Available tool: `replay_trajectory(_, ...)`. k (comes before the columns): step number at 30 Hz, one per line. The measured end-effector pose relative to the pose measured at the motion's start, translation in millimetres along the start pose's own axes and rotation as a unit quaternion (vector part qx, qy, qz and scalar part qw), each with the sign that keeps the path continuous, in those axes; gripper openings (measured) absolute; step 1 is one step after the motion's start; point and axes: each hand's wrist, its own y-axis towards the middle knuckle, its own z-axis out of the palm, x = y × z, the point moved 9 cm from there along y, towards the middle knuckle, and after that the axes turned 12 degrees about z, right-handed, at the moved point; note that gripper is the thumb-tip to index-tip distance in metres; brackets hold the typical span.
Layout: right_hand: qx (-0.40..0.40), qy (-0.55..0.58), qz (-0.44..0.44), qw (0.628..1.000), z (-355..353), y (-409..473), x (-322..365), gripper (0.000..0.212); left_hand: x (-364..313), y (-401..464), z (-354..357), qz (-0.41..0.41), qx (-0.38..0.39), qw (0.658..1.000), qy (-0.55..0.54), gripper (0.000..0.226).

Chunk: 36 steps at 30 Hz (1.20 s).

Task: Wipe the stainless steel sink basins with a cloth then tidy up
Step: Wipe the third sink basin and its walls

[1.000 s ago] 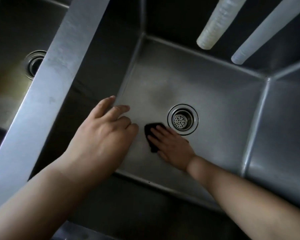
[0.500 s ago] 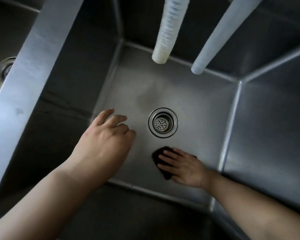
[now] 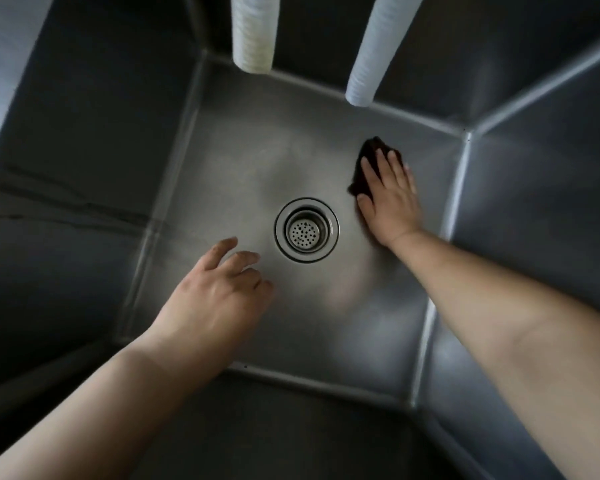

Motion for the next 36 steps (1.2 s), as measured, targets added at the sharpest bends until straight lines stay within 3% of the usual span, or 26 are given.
replay_trajectory(4,0.014,0.002,-0.01,1.0,5.8,-66.6,7.7,0.064,4.0,-1.1,6.3,-0.003,0.0,1.0,-0.008,0.03)
replay_trajectory(8,0.055,-0.068,-0.218,0.972,24.8,-155.3,37.9,0.065,9.1,-0.3,7.1,-0.025,0.007,0.999,-0.025,0.034)
replay_trajectory(10,0.074,-0.084,-0.254,0.961,31.3,-174.5,41.6,0.065,6.6,-1.3,9.4,-0.019,0.016,0.999,-0.029,0.034)
replay_trajectory(14,0.066,-0.057,-0.187,0.978,22.1,-148.5,30.6,0.063,4.4,-1.6,12.7,-0.009,0.034,0.999,-0.036,0.031)
replay_trajectory(16,0.056,-0.03,-0.11,0.992,12.6,-116.0,14.5,0.063,1.8,-1.4,11.4,-0.002,0.023,0.999,-0.031,0.01)
replay_trajectory(20,0.035,-0.022,-0.029,0.999,1.6,-43.2,-18.6,0.064,4.8,-1.5,18.8,-0.018,0.036,0.998,-0.041,0.037)
replay_trajectory(23,0.0,-0.034,0.038,0.999,-7.4,9.7,-49.1,0.065,9.2,0.8,16.5,-0.033,0.022,0.999,-0.021,0.008)
replay_trajectory(26,-0.023,-0.04,0.099,0.994,-10.5,32.2,-67.9,0.066,13.9,1.8,21.0,-0.044,0.027,0.998,-0.03,0.006)
replay_trajectory(30,-0.034,-0.018,0.169,0.985,-8.6,12.7,-73.8,0.066,15.6,2.2,21.0,-0.044,0.032,0.998,-0.034,0.005)
replay_trajectory(36,-0.007,-0.04,0.131,0.991,2.0,-88.6,-42.7,0.067,20.0,3.1,2.6,-0.07,0.066,0.994,-0.058,0.019)
